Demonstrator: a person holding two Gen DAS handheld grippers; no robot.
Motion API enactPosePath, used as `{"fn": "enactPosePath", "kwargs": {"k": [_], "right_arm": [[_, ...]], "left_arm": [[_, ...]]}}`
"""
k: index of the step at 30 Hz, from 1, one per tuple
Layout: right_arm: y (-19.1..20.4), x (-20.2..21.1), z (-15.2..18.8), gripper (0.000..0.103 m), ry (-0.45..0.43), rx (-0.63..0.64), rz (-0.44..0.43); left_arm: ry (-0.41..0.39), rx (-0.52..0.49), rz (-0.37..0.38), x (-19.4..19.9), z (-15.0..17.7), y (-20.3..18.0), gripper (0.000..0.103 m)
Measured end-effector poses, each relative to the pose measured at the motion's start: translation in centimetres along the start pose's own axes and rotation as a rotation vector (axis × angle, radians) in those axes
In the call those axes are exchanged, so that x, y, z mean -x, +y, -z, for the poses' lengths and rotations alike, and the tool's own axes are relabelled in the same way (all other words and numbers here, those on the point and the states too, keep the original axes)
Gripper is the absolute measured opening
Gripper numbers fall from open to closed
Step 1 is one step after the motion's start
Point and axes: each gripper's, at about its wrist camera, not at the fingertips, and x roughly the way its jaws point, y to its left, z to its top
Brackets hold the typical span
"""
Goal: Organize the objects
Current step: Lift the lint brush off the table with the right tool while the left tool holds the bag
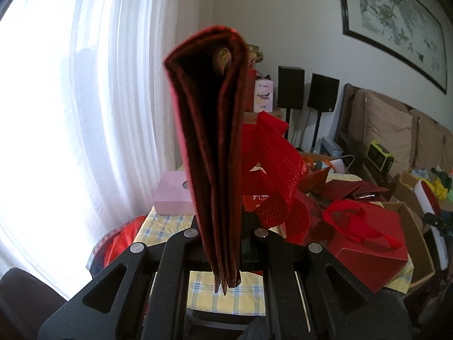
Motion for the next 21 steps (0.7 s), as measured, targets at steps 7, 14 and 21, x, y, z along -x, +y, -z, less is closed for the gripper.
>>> {"fn": "enactPosePath", "kwargs": {"k": [7, 14, 21], "right_arm": [[-0.6, 0.0, 1.2, 0.058, -0.025, -0.032, -0.052], [-0.6, 0.8, 1.0, 0.058, -0.041, -0.021, -0.070], [-1.0, 3.6, 0.9, 0.058, -0.090, -0.007, -0.082]], "left_arm": [[0.041, 0.007, 0.019, -0.3, 0.3, -1.3, 0.008], [0.014, -0.027, -0.011, 0.3, 0.6, -3.6, 0.008], [0.011, -0.022, -0.011, 0.6, 0.6, -5.5, 0.008]]}}
